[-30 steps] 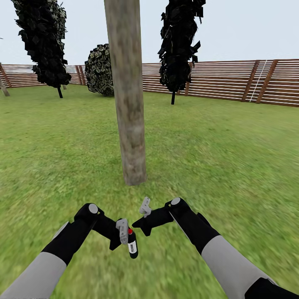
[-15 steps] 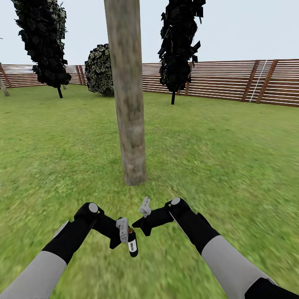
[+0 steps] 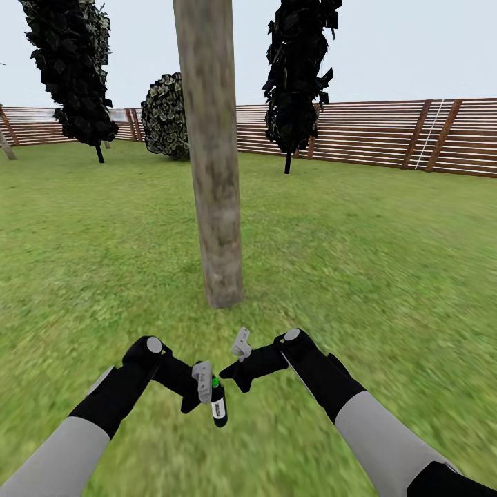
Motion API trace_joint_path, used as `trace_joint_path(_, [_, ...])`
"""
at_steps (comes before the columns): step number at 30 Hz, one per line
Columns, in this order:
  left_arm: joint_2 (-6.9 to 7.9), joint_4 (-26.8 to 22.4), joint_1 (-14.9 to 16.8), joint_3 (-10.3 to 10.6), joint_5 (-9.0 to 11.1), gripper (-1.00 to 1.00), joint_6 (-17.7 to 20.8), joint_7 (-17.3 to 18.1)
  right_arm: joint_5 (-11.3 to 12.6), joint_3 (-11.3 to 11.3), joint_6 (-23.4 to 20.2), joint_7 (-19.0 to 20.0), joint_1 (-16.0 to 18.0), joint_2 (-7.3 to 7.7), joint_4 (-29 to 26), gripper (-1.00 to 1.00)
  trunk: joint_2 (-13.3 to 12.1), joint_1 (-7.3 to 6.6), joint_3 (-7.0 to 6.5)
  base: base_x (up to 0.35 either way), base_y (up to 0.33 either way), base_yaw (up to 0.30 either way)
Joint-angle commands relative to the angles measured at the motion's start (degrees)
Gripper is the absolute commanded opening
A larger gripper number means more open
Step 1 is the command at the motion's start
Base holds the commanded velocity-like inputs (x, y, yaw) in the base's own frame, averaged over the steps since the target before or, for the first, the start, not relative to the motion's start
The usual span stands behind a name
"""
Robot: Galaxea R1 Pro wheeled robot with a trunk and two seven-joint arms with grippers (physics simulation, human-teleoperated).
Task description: In the garden, pick up the pesticide atomizer on the floor and spray pesticide onto both trees until each tree trunk is fully covered.
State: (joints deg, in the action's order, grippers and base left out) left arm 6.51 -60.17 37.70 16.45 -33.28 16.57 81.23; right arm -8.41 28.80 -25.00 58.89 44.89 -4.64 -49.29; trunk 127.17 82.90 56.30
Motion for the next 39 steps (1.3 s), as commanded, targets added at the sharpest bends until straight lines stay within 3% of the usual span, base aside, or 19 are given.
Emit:
trace_joint_path(1, [0.23, 0.1, 0.0, 0.1, -0.4, -1.00, 0.6, 0.1, -0.3, -0.1, -0.4, 0.3, 0.0, -0.02, -0.1, -1.00, 0.0, -0.01, 0.05, 0.000, 0.000, 0.000])
trace_joint_path(4, [1.46, 0.5, -0.2, 0.1, -2.4, -1.00, 0.7, -0.1, -0.3, -0.1, -0.4, 0.3, 0.0, -0.02, -0.1, -1.00, 0.0, -0.01, 0.05, 0.000, 0.000, 0.000])
trace_joint_path(7, [4.20, 0.8, -0.4, 0.0, -5.7, -1.00, 0.9, -0.2, -0.3, -0.1, -0.4, 0.3, 0.0, -0.02, 0.0, -1.00, 0.0, -0.01, 0.05, 0.000, 0.000, 0.000])
trace_joint_path(10, [6.61, 1.6, -0.4, -0.7, -7.0, -1.00, 1.0, -0.3, -0.3, -0.1, -0.4, 0.2, 0.0, -0.02, 0.0, -1.00, 0.0, -0.01, 0.05, 0.000, 0.000, 0.000])
trace_joint_path(11, [7.38, 1.8, -0.5, -2.0, -7.2, -1.00, 1.0, -0.7, -0.4, -0.1, -0.4, 0.2, 0.0, -0.02, 0.0, -1.00, 0.0, -0.01, 0.05, 0.000, 0.000, 0.000])
trace_joint_path(13, [8.27, 2.2, -0.7, -8.7, -7.4, -1.00, 1.0, -4.1, -0.4, -0.2, -0.4, 0.0, 0.0, -0.02, 0.0, -1.00, 0.0, -0.01, 0.05, 0.000, 0.000, 0.000])
trace_joint_path(17, [7.56, 3.8, -1.0, -17.3, -5.9, -1.00, 1.3, -11.1, -0.4, -0.5, -0.5, -1.4, 0.0, -0.02, 0.1, -1.00, 0.0, -0.01, 0.05, 0.000, 0.000, 0.000])
trace_joint_path(19, [6.30, 6.9, -1.0, -22.0, -3.9, -1.00, 1.8, -15.0, -0.4, -0.6, -0.5, -5.9, 0.0, -0.04, 0.1, -1.00, 0.0, -0.01, 0.05, 0.000, 0.000, 0.000])
trace_joint_path(20, [4.96, 10.1, -1.0, -27.3, -2.2, -1.00, 2.1, -20.0, -0.3, -0.6, -0.5, -13.6, 0.0, -0.08, 0.1, 1.00, 0.0, -0.01, 0.05, 0.000, 0.000, 0.000])
trace_joint_path(21, [4.67, 10.8, -1.0, -28.5, -2.0, -1.00, 2.2, -21.4, -0.3, -0.6, -0.5, -15.7, 0.0, -0.10, 0.2, 1.00, 0.0, -0.01, 0.05, 0.000, 0.000, 0.000])
trace_joint_path(22, [3.56, 13.6, -1.0, -32.4, -1.2, -1.00, 2.3, -27.5, -0.2, -0.5, -0.4, -23.7, 0.0, -0.25, 0.2, 1.00, 0.0, -0.01, 0.05, 0.000, 0.000, 0.000])
trace_joint_path(23, [2.98, 14.9, -1.0, -33.9, -1.1, -1.00, 2.3, -30.7, -0.1, -0.5, -0.4, -27.2, 0.0, -0.30, 0.3, 1.00, 0.0, -0.01, 0.05, 0.000, 0.000, 0.000])
trace_joint_path(26, [1.12, 17.5, -1.0, -37.9, -0.4, -1.00, 2.4, -40.3, 0.1, -0.6, -0.3, -34.0, 0.0, -0.35, 1.1, 1.00, 0.0, -0.01, 0.05, 0.000, 0.000, 0.000])
trace_joint_path(27, [-2.04, 19.2, -1.0, -42.8, 1.2, -1.00, 2.5, -52.4, 0.2, -3.5, 0.3, -39.2, 0.0, -0.50, 6.3, 1.00, 0.0, -0.01, 0.05, 0.000, 0.000, 0.000])
trace_joint_path(29, [-3.40, 21.1, -1.0, -45.0, 1.8, -1.00, 2.5, -57.4, 0.2, -10.1, 1.3, -43.5, 0.0, -0.48, 8.8, 1.00, 0.0, -0.01, 0.05, 0.000, 0.000, 0.000])
trace_joint_path(30, [-4.02, 22.7, -1.0, -45.9, 2.0, -1.00, 2.5, -60.0, 0.2, -15.5, 2.2, -46.8, 0.0, -0.47, 10.6, 1.00, 0.0, -0.01, 0.05, 0.000, 0.000, 0.000])
trace_joint_path(34, [-5.97, 24.4, -1.0, -46.8, 2.1, -1.00, 2.7, -62.7, 0.2, -27.3, 6.9, -54.3, 0.0, -0.40, 14.4, 1.00, 0.0, -0.01, 0.05, 0.000, 0.000, 0.000])
trace_joint_path(37, [-7.06, 24.4, -1.0, -46.8, 2.1, -1.00, 4.9, -63.1, 0.2, -31.1, 10.0, -56.5, 0.0, -0.40, 16.2, 1.00, 0.0, -0.01, 0.05, 0.036, 0.000, 0.000])
trace_joint_path(39, [-7.19, 24.0, -0.9, -46.9, 2.1, -1.00, 8.1, -63.2, 0.2, -31.8, 10.6, -56.9, 0.0, -0.44, 16.6, 1.00, 0.0, -0.01, 0.05, 0.214, 0.000, 0.000])
